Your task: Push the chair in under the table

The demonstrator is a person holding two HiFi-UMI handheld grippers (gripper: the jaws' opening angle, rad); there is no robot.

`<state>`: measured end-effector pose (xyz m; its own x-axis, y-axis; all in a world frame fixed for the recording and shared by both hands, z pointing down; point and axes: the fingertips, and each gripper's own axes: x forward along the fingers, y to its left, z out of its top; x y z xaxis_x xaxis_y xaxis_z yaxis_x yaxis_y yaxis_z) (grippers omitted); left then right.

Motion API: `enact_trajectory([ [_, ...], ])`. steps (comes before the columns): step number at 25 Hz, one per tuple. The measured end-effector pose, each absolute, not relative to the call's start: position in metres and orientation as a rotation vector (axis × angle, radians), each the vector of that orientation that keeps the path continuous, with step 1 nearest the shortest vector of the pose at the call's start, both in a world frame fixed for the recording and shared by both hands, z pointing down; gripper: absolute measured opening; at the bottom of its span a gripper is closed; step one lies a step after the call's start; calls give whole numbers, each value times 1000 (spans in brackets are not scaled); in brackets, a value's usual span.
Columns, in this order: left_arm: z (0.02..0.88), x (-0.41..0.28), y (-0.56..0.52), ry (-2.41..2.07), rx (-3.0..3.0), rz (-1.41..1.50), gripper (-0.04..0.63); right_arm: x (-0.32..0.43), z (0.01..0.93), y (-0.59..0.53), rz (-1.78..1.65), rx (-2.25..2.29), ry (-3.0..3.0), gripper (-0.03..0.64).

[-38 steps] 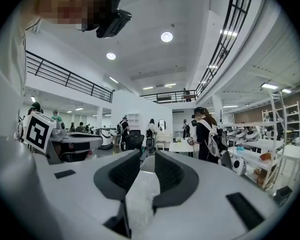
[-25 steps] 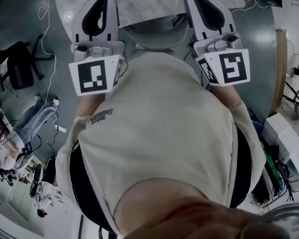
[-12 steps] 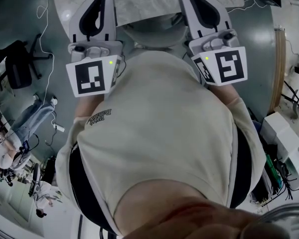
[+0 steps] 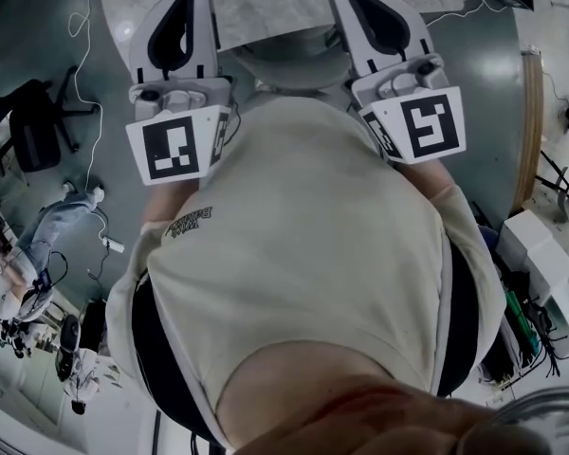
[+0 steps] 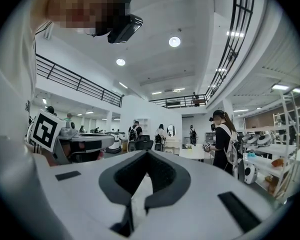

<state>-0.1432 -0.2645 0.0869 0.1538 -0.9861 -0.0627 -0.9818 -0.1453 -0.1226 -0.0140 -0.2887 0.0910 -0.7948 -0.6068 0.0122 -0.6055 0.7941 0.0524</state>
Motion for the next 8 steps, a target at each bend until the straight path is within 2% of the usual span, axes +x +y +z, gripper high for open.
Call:
enact_trajectory([
  [8, 88, -135, -266, 1930, -2314, -62, 9, -7, 88, -290, -86, 1034, -2937, 9],
])
